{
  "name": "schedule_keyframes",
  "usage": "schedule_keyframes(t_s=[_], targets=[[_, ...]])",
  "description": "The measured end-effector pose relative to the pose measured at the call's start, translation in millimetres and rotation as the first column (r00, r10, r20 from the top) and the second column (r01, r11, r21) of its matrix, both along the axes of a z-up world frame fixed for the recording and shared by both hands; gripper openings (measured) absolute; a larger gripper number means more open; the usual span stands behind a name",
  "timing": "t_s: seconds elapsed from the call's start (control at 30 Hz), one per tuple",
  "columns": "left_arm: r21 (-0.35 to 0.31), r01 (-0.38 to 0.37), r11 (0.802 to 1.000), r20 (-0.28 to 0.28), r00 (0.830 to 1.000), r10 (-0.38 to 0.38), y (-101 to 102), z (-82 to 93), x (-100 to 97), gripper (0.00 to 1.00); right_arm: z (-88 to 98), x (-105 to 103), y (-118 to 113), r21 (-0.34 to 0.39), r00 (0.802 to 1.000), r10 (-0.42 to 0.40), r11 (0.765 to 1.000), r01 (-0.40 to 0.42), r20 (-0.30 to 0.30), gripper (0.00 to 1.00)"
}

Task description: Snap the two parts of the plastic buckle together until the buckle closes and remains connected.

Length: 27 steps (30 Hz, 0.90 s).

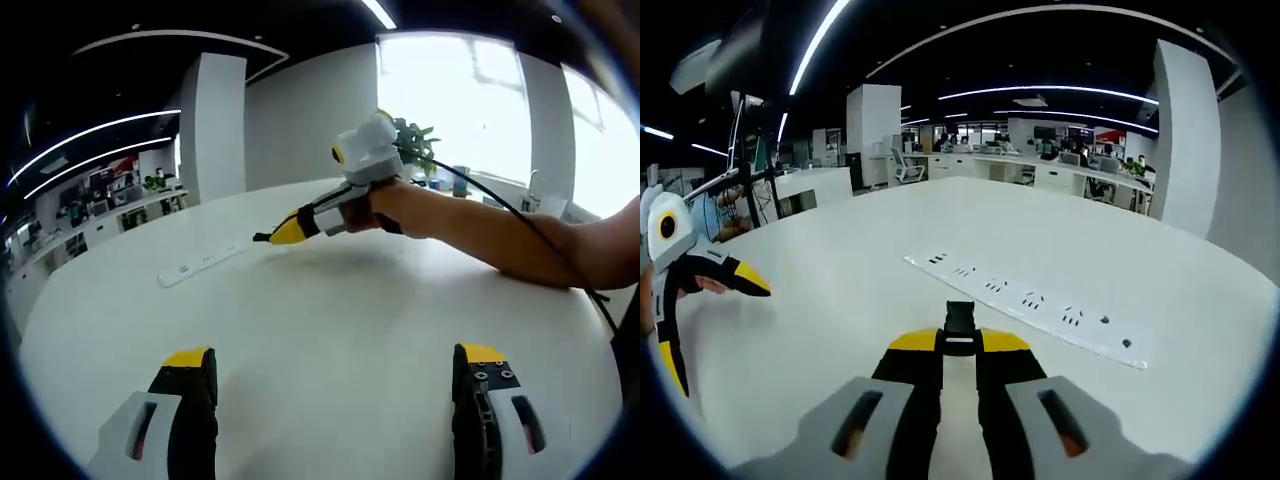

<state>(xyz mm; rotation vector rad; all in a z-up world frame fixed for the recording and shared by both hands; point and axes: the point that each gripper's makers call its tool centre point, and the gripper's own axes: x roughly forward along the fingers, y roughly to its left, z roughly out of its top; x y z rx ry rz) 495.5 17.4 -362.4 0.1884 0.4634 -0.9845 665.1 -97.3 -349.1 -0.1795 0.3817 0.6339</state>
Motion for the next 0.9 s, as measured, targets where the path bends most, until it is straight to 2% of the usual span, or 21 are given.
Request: schedule_keyframes(t_s=[0.47,0.9], targets=[[-0.001,0.003,1.000,-0.001,1.000,-0.003,-0.2,-0.1,-0.2,0.99,-5.7,-0.9,1.0,-0.007,1.000,0.005,1.000,-0.005,-0.010,0.09],[-0.001,0.002,1.000,0.000,1.000,-0.002,0.3,0.3,-0.3,0.99,-5.6,-3.3,0.8,-0.063,1.000,0.014,0.998,-0.014,0.000,0.09]])
